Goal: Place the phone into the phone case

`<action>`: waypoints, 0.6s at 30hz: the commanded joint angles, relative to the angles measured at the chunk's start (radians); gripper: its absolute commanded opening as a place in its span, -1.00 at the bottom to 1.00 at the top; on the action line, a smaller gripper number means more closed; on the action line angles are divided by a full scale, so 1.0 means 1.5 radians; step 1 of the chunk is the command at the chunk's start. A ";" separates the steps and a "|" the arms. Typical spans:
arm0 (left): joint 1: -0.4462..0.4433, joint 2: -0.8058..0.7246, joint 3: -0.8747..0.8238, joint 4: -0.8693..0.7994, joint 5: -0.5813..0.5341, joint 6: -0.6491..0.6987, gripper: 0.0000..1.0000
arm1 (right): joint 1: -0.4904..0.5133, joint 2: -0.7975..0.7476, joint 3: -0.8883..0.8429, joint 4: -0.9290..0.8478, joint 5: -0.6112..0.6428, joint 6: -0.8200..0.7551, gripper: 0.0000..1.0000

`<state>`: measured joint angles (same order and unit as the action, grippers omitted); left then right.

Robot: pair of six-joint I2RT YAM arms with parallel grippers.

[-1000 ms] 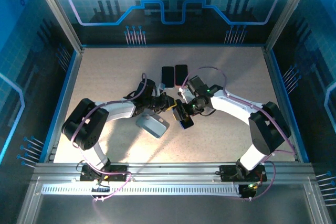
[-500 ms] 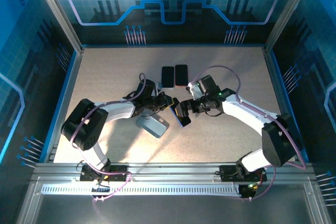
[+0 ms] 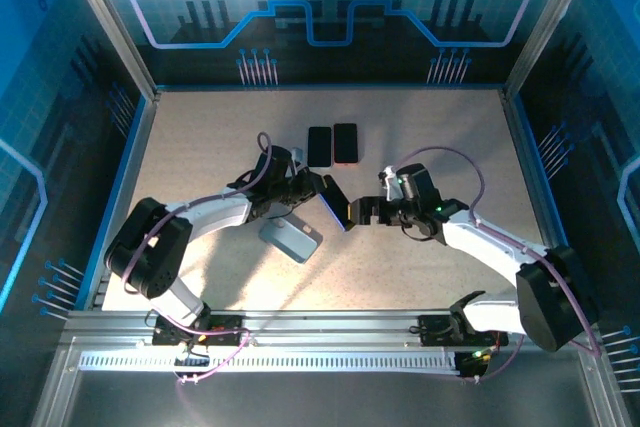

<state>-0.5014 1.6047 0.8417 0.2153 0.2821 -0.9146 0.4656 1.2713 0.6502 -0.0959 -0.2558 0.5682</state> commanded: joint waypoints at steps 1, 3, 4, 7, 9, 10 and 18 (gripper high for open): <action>0.000 -0.038 0.009 0.052 -0.035 -0.001 -1.00 | -0.017 -0.004 -0.031 0.105 -0.044 0.090 0.99; -0.001 -0.044 0.004 0.076 -0.051 -0.010 -1.00 | -0.019 0.007 -0.049 0.156 -0.061 0.133 0.98; 0.000 -0.046 0.004 0.085 -0.059 -0.014 -1.00 | -0.022 0.015 -0.057 0.186 -0.074 0.156 0.97; -0.001 -0.051 0.003 0.111 -0.079 -0.026 -1.00 | -0.028 0.039 -0.079 0.275 -0.105 0.214 0.94; -0.001 -0.055 0.000 0.129 -0.091 -0.039 -1.00 | -0.029 0.056 -0.085 0.318 -0.118 0.241 0.92; -0.001 -0.057 -0.003 0.138 -0.099 -0.046 -1.00 | -0.030 0.065 -0.089 0.341 -0.124 0.254 0.92; -0.003 -0.065 -0.067 0.262 -0.125 -0.131 -1.00 | -0.035 0.130 -0.121 0.531 -0.139 0.347 0.83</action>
<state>-0.5014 1.5402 0.7670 0.4660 0.1196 -1.0374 0.4297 1.4395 0.4862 0.5293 -0.4370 1.0142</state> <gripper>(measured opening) 0.110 0.917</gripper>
